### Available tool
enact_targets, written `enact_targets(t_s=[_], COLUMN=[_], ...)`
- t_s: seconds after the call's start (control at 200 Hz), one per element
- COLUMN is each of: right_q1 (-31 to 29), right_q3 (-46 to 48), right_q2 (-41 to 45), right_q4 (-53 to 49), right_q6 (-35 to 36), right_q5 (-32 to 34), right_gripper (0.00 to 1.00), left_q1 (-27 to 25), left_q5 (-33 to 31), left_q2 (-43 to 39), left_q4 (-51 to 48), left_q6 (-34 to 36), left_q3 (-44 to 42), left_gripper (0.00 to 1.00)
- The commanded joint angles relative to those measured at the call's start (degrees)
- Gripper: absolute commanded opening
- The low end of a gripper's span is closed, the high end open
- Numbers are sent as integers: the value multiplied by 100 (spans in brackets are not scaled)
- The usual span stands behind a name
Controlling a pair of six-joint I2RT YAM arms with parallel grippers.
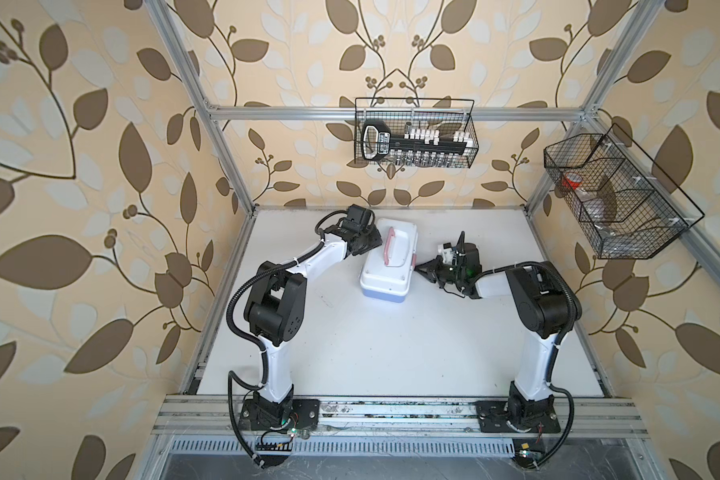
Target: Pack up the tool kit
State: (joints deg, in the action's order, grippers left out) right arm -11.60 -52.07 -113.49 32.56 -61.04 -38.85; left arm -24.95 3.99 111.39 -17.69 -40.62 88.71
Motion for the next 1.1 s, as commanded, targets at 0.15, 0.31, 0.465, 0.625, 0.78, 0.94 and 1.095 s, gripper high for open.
enact_targets(t_s=[0.15,0.31,0.465,0.625,0.78,0.94,1.095], right_q1=[359,386,277,130,-239,-325,161], right_q3=[448,696,1184,1289,2172,3041,3749], right_q2=[2069,3535,5028,5839,5809,5429,4891], right_q4=[-2239,-3562,-3886,-4123,-2398,-1137,235], right_q6=[1676,2456,2861,3393,5436,6096,5768], right_q5=[812,2281,3958,5372,6025,6853,6785], right_gripper=[0,17,100,100,100,100,100], left_q1=[-243,-145,-142,-141,-141,-89,666], left_q5=[-442,-1163,-2295,-3162,-4551,-5359,-4797], left_q2=[-1212,-2442,-4068,-5479,-5788,-5267,-4402], left_q4=[-1291,-1498,-862,743,2692,4100,3935], left_q6=[414,491,861,1570,3446,5235,4660], left_q3=[-206,-626,-1739,-3274,-4730,-5680,-5826], left_gripper=[42,65,99,99,99,99,99])
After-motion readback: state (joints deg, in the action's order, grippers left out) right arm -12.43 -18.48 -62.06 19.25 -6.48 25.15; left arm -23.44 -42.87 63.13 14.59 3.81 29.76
